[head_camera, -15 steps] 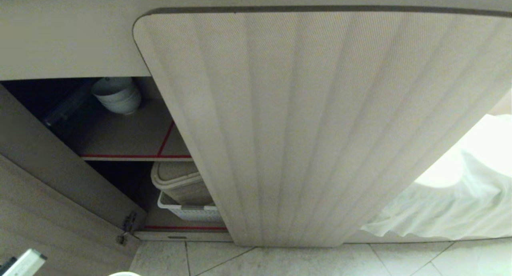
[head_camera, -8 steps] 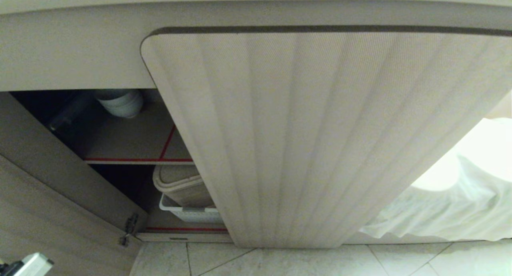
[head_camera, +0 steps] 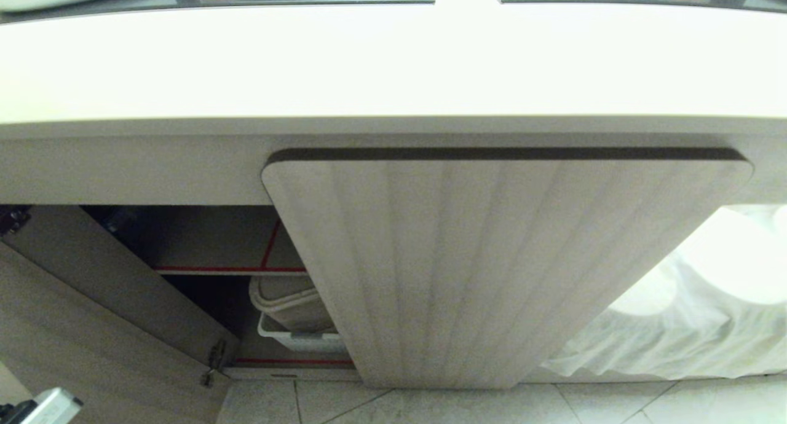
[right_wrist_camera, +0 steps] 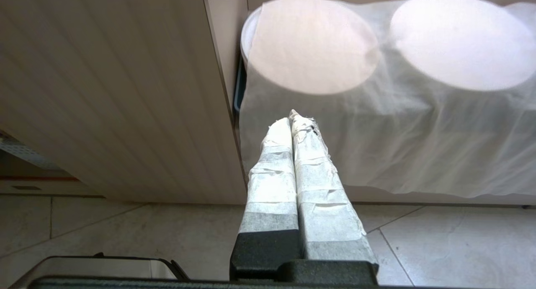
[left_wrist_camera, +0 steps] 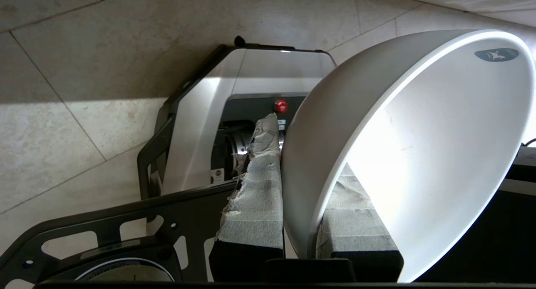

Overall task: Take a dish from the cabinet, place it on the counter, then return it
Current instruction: Place it on the table

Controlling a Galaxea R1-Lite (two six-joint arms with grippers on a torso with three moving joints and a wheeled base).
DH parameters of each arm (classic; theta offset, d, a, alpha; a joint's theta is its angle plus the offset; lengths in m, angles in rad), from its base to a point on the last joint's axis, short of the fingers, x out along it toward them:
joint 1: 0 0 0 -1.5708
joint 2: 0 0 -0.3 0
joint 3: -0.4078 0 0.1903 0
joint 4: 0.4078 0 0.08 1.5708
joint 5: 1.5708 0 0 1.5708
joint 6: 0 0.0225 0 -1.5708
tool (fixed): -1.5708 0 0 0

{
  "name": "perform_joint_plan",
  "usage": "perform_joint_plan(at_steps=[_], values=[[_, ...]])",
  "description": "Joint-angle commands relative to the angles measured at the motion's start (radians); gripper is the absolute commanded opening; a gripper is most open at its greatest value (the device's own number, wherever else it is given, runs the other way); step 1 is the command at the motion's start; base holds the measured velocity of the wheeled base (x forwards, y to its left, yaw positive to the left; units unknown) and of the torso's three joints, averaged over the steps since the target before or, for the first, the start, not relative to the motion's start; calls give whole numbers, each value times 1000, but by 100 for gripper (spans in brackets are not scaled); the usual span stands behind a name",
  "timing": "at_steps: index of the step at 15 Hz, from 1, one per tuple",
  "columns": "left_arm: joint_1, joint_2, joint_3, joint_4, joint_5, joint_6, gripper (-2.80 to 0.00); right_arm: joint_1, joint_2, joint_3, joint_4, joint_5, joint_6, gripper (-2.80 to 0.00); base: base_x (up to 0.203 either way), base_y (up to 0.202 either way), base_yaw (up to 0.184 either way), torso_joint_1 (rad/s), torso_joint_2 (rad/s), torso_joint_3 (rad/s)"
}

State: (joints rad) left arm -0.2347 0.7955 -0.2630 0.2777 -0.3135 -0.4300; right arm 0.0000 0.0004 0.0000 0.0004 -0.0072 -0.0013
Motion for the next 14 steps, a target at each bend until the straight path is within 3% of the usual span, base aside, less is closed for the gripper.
perform_joint_plan(at_steps=[1,14], values=[[0,2,1,1,-1,-2,-280,2,0,0,0,0,0,-280,0,0,0,172,-459,-288],[0,4,5,1,5,-3,-280,1,0,0,0,0,0,-280,0,0,0,218,-497,-281]])
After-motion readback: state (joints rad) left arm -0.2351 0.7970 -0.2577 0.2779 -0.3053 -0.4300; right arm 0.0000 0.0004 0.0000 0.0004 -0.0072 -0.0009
